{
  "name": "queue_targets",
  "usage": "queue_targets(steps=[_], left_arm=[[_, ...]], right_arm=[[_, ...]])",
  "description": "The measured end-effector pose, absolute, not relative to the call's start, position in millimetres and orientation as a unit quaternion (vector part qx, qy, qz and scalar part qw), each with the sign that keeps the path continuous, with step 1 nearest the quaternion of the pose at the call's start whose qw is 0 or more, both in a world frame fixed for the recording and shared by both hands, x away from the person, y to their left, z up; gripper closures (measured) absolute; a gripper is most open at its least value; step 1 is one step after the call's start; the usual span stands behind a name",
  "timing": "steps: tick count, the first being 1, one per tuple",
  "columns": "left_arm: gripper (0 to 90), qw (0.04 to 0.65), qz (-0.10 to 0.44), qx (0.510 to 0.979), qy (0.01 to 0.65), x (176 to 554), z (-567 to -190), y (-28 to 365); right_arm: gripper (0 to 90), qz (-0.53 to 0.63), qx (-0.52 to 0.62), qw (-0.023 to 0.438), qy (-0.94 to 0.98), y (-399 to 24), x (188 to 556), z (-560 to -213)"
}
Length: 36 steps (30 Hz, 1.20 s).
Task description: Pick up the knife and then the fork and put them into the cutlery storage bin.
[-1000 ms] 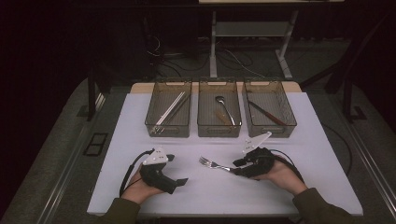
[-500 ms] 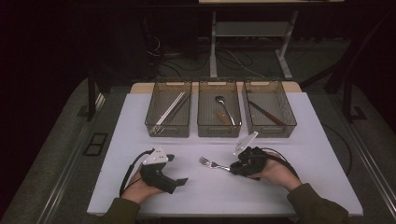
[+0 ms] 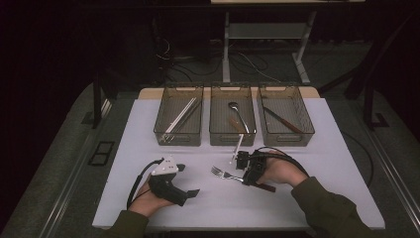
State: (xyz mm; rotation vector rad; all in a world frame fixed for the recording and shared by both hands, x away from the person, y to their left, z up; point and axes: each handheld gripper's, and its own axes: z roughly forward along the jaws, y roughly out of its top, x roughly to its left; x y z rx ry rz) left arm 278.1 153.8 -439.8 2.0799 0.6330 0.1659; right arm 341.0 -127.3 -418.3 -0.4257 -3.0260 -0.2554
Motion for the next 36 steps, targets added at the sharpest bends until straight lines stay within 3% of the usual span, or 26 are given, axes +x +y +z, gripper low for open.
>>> queue_targets(steps=[13, 25, 36], left_arm=[[0.0, 0.461, 0.067, 0.846, 0.257, 278.1, -439.9, 153.7], [0.0, 0.462, 0.067, 0.846, 0.258, 278.3, -440.0, 153.5], [0.0, 0.462, 0.066, 0.845, 0.259, 278.5, -440.1, 153.6]], right_arm=[[77.5, -0.049, -0.146, 0.028, -0.988, -118.2, 340.3, -417.0], [77.5, -0.139, -0.178, 0.041, -0.973, -146.6, 339.9, -409.1], [77.4, -0.237, -0.213, 0.024, -0.948, -182.6, 337.5, -402.4]])
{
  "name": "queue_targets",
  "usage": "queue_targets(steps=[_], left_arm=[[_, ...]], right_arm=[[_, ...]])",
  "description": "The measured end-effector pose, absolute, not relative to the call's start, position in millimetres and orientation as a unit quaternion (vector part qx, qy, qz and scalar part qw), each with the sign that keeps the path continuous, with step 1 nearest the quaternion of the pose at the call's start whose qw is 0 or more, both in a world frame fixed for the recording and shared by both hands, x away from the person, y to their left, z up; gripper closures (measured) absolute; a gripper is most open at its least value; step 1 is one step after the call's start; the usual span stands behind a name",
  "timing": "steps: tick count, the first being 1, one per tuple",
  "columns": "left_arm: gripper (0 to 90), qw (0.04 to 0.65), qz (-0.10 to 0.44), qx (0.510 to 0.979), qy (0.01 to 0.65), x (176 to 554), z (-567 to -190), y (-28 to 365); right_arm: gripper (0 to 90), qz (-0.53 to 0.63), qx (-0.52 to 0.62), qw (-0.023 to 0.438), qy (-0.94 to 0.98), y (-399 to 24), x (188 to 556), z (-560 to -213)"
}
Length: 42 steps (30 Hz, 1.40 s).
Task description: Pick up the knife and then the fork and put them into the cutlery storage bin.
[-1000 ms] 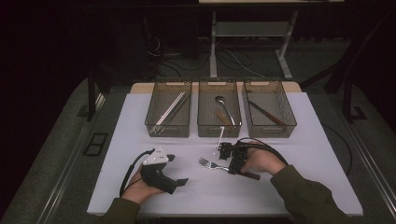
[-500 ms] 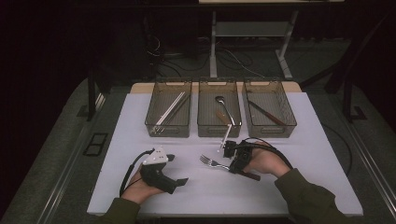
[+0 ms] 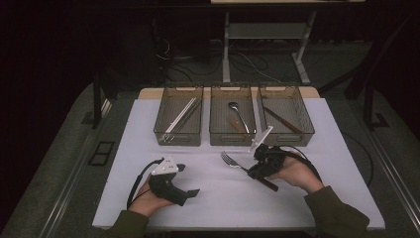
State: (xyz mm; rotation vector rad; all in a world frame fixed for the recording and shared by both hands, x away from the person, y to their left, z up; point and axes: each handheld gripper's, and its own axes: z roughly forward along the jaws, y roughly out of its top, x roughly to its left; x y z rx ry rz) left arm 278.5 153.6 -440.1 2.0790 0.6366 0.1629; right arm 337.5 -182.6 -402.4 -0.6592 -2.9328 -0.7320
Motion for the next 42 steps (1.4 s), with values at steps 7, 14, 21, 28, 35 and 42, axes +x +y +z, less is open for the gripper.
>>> queue_targets(steps=[7, 14, 21, 28, 35, 42], left_arm=[[0.0, 0.465, 0.068, 0.844, 0.258, 278.2, -439.6, 154.2], [0.0, 0.465, 0.067, 0.844, 0.257, 278.1, -439.5, 153.9], [0.0, 0.465, 0.067, 0.845, 0.256, 277.6, -439.3, 153.9], [0.0, 0.465, 0.067, 0.845, 0.257, 278.1, -439.4, 153.5], [0.0, 0.465, 0.067, 0.844, 0.257, 277.7, -439.2, 153.8], [0.0, 0.465, 0.067, 0.845, 0.257, 277.9, -439.2, 153.6]], right_arm=[[77.4, -0.287, -0.224, 0.018, -0.931, -197.3, 334.3, -400.8], [77.4, -0.328, -0.231, 0.012, -0.916, -203.7, 334.3, -397.8], [77.4, -0.354, -0.24, 0.012, -0.904, -206.4, 334.6, -397.9], [77.4, -0.37, -0.245, 0.011, -0.896, -209.5, 335.2, -395.6], [77.4, -0.388, -0.252, 0.004, -0.886, -215.9, 335.6, -389.4], [77.4, -0.402, -0.262, -0.006, -0.877, -223.4, 336.7, -385.0]])
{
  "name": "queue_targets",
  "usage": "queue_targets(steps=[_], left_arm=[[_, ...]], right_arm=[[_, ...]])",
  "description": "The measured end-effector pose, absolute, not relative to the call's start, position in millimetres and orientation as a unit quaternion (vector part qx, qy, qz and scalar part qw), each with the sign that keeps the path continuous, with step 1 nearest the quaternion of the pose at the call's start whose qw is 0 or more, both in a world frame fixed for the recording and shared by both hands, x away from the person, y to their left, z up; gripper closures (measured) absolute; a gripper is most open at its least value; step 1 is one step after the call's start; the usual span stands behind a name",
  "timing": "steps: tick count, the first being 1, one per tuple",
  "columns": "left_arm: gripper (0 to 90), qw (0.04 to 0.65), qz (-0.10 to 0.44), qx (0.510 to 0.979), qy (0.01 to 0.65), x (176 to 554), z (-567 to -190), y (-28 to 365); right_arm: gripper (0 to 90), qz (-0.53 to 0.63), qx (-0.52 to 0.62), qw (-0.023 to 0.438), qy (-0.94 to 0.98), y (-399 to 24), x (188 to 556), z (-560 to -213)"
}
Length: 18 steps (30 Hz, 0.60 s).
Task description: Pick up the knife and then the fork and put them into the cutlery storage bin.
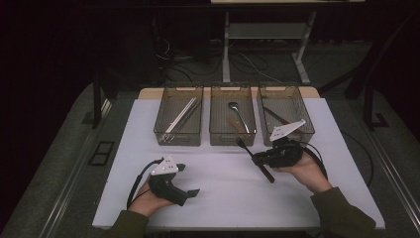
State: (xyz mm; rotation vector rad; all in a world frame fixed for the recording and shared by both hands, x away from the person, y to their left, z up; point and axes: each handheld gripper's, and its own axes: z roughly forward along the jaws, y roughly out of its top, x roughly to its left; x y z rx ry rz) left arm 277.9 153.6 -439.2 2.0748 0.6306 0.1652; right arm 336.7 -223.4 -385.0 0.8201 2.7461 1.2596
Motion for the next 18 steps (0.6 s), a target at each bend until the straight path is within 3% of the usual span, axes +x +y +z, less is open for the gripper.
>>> queue_targets(steps=[18], left_arm=[[0.0, 0.465, 0.068, 0.845, 0.257, 277.9, -439.2, 153.8]], right_arm=[[77.4, 0.447, 0.289, 0.039, 0.846, -245.1, 337.5, -366.3]])
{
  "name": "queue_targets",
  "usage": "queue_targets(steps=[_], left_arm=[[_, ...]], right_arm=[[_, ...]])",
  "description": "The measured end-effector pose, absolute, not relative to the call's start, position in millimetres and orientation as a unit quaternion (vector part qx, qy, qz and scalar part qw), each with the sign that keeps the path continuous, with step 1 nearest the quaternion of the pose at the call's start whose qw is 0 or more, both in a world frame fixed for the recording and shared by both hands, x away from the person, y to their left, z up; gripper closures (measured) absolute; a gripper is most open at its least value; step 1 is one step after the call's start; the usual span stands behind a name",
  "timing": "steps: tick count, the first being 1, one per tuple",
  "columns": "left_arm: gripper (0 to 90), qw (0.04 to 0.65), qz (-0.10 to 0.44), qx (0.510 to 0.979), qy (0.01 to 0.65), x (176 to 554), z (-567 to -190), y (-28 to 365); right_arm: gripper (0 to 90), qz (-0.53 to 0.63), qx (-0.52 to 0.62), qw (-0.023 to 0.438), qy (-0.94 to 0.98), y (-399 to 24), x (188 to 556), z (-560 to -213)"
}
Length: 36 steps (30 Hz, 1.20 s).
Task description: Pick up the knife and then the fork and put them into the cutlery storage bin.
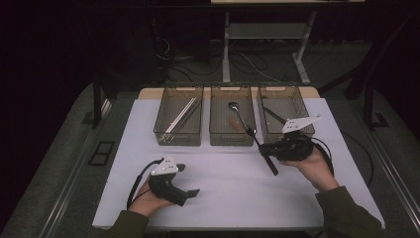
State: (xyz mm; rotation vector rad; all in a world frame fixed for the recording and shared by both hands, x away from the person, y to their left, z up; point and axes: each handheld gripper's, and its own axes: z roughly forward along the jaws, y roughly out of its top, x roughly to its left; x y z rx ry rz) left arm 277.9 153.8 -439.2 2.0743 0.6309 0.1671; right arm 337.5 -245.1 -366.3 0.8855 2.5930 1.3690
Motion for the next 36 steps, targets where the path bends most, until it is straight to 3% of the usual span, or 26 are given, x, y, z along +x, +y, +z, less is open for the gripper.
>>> queue_targets(steps=[17, 36], left_arm=[[0.0, 0.466, 0.067, 0.843, 0.259, 278.6, -439.8, 153.8], [0.0, 0.466, 0.065, 0.842, 0.263, 278.9, -440.2, 153.9]], right_arm=[[77.4, 0.479, 0.325, 0.081, 0.811, -273.3, 342.1, -349.2], [77.4, 0.491, 0.38, 0.133, 0.772, -310.5, 373.2, -328.4]])
